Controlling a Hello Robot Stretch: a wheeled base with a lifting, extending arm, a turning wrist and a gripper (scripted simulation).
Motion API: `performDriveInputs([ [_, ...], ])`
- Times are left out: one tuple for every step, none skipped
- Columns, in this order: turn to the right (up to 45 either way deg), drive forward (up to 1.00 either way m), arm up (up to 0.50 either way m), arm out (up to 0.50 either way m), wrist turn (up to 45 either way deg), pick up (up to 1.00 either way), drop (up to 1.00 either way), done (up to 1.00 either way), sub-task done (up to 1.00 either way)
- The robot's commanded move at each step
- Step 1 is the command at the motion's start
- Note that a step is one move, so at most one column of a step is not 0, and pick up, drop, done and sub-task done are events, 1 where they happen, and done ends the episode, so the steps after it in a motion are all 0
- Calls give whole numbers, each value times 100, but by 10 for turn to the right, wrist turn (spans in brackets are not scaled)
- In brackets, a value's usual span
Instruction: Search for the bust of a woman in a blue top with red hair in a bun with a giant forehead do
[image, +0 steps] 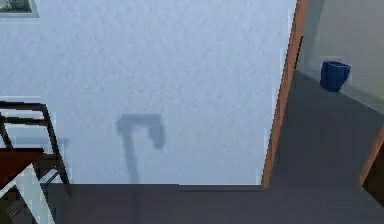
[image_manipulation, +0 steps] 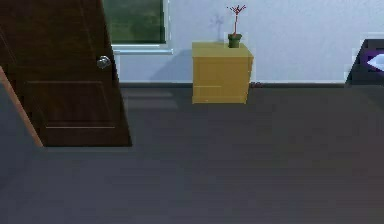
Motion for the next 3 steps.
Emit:
performDriveInputs([
  [0, 70, 0, 0, 0, 0, 0, 0, 0],
  [450, 0, 0, 0, 0, 0, 0, 0, 0],
  [120, 0, 0, 0, 0, 0, 0, 0, 0],
])
